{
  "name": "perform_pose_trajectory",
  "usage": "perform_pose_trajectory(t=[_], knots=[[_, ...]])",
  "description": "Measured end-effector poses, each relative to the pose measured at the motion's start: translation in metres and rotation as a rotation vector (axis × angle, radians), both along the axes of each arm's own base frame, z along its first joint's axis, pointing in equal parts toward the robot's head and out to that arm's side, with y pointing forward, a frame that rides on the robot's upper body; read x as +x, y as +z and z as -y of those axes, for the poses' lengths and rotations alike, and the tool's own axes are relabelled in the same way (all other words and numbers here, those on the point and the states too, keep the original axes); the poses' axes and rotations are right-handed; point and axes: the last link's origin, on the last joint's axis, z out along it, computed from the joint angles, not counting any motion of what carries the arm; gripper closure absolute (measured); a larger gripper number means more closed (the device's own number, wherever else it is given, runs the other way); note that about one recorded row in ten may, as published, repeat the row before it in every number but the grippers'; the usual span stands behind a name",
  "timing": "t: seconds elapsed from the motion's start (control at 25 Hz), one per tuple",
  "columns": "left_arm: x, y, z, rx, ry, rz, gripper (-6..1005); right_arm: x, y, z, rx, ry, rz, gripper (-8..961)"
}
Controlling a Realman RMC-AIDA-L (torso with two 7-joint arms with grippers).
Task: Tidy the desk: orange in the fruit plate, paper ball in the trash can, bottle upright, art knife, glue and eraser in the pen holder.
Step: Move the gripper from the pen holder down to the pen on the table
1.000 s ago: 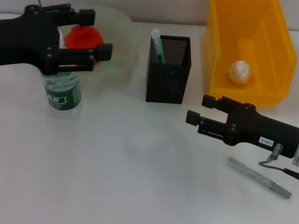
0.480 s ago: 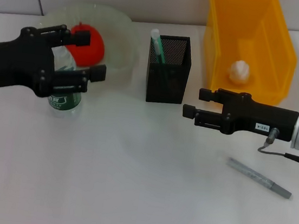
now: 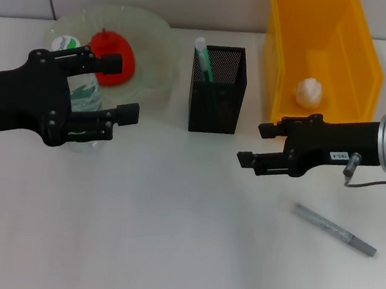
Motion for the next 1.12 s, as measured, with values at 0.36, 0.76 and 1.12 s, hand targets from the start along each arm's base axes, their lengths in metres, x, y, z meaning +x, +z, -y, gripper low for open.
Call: perform_pose_trajectory(t=[0.36,0.76,1.12], knots=[[-0.003,-0.004,0.003,-0.004,-0.013,0.007,217,-0.025,0.011,0.0,-0.028,-0.046,0.253,199],[-0.009,-0.007,0.008,-0.006,-0.013,0.033,217,-0.041,0.021,-0.002,-0.034,-0.146,0.431,199],[-0.012,-0.007,0.016,-0.015,-0.037,0.054,217,-0.046,0.029,0.001,-0.093,-0.216,0.572,199]])
